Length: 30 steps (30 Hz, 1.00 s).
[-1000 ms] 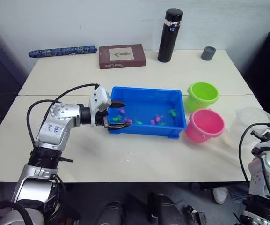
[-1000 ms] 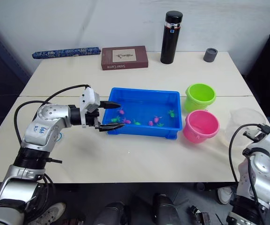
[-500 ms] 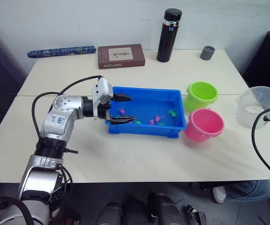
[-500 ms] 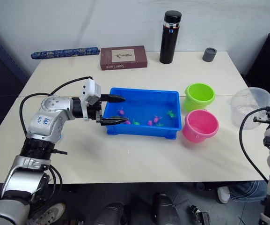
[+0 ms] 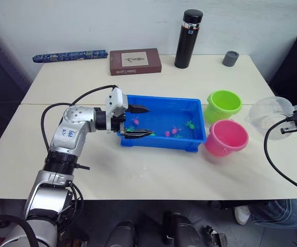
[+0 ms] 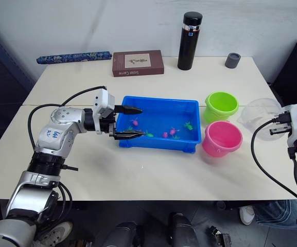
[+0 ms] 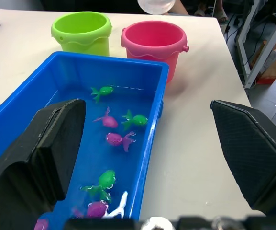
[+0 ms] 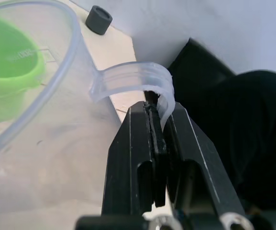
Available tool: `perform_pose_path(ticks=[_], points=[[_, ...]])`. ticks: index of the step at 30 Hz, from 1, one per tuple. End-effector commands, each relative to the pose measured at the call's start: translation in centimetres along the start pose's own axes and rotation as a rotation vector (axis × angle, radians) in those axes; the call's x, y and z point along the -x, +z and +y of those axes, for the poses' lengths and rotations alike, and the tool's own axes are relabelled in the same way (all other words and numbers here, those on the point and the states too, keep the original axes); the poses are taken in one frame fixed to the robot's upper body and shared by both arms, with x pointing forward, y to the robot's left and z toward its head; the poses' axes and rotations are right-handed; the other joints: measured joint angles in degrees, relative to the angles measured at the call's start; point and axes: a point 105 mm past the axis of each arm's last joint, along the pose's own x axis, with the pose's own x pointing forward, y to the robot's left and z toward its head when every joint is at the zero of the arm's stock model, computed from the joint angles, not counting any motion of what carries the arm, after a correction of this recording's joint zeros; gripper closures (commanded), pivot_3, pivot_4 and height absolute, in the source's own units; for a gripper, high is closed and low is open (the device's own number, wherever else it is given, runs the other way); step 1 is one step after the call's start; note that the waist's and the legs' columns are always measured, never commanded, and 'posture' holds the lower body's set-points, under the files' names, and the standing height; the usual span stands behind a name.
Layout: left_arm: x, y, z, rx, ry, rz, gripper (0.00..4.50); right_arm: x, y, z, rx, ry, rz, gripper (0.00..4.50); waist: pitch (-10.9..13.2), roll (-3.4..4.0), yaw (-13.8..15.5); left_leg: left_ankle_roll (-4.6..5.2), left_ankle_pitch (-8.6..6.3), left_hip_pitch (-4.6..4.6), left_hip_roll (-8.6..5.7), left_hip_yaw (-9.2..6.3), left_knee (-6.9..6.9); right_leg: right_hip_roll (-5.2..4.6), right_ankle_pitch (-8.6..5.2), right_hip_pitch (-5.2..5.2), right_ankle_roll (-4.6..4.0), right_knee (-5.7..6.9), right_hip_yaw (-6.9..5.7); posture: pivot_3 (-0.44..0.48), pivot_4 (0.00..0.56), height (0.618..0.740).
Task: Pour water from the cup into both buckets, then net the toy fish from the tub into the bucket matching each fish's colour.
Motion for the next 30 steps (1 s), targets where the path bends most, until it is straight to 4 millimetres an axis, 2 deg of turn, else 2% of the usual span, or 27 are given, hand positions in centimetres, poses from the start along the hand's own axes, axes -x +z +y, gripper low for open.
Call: perform_pose_path(ticks=[1,10,20,30], points=[[0.1,0.4,0.1,-0.024,0.005,-0.011,0.0,0.3,2.5,-0.9,0.114,-0.018,-0.093,4.47,0.0,0.0,0.0,-0.01,0.0,0.0,0.0,0.0,0.0,0.0,0.0,0.0,0.0,0.0,0.0,0.0,0.15,0.74],[-0.2,0.2,-0.1,-0.024,0.0,-0.013,0.0,0.4,3.1,0.2,0.27,0.034,-0.123,4.47,0.0,0.0,0.17,-0.02,0.01,-0.01,-0.01,0.0,0.03,0.01,0.0,0.01,0.01,0.0,-0.01,0.0,0.15,0.74],[-0.2,0.2,-0.1,-0.023,-0.001,-0.012,0.0,0.3,3.4,1.3,0.365,0.061,-0.137,4.47,0.0,0.0,0.33,-0.03,0.02,-0.02,-0.02,0.0,0.1,0.02,0.01,0.01,0.02,0.02,-0.02,0.0,0.15,0.74],[-0.1,0.2,-0.3,-0.019,0.002,-0.011,0.0,0.1,3.6,1.4,0.463,0.052,-0.146,4.47,0.0,0.0,0.82,-0.03,0.02,-0.02,-0.03,0.01,0.17,0.03,0.01,0.02,0.03,0.05,-0.01,0.0,0.15,0.74]])
